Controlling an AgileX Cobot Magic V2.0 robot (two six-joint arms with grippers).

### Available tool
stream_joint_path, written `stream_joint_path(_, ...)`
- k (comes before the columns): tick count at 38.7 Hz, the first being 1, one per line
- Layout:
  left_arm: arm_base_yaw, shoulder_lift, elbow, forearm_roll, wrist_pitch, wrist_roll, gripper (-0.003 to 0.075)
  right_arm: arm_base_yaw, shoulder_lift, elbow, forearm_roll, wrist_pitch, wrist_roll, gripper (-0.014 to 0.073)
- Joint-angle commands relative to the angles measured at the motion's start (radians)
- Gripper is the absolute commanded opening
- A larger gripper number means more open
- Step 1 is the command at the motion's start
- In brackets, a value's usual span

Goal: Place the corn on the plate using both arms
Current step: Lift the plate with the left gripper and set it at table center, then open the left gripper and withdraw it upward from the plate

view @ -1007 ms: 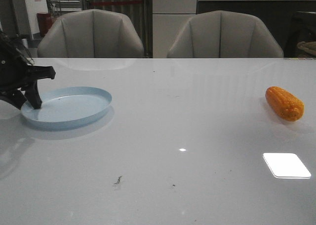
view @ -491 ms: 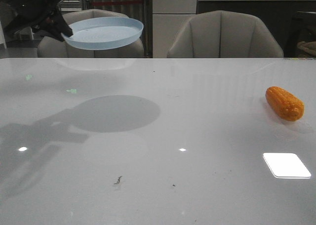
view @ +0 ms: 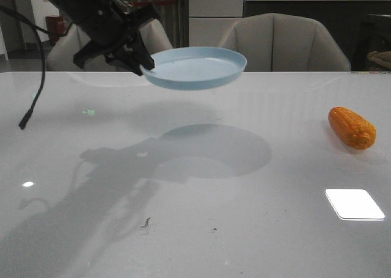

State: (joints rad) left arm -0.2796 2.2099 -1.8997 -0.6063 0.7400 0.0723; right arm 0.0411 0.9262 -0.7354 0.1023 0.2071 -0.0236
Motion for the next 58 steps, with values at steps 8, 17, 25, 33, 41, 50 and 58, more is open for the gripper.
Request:
stream_joint_path(8,-0.033,-0.004,-0.033,0.021,0.056,-0.008,0.0119,-0.006,-0.009,-0.035,-0.007,-0.087,-0.001,0.0445)
stream_joint_path(17,-0.034,0.023,-0.033,0.021,0.056,-0.008,0.0347,-0.006,-0.009,-0.035,-0.007,-0.086,-0.001,0.0445)
stream_joint_path(25,-0.031,0.019,-0.053,0.025,0.024,-0.008,0.0409,-0.006,-0.009,-0.035,-0.007,-0.086,-0.001,0.0445)
stream_joint_path(33,0.011,0.016,-0.175,0.026,0.096,-0.008,0.0409,-0.006,-0.009,-0.035,-0.007,-0.085,-0.001,0.0445)
stream_joint_path(41,0.084,-0.006,-0.367,0.141,0.232,0.076,0.0409,-0.006,-0.003,-0.055,0.001,-0.018,-0.001,0.0397)
stream_joint_path(50,0.110,-0.149,-0.400,0.387,0.225,0.109,0.0409,-0.006,0.086,-0.209,0.001,0.090,-0.001,0.0393)
stream_joint_path(58,0.110,-0.247,-0.400,0.414,0.212,0.117,0.0409,-0.006,0.242,-0.367,0.001,0.154,-0.001,0.0477)
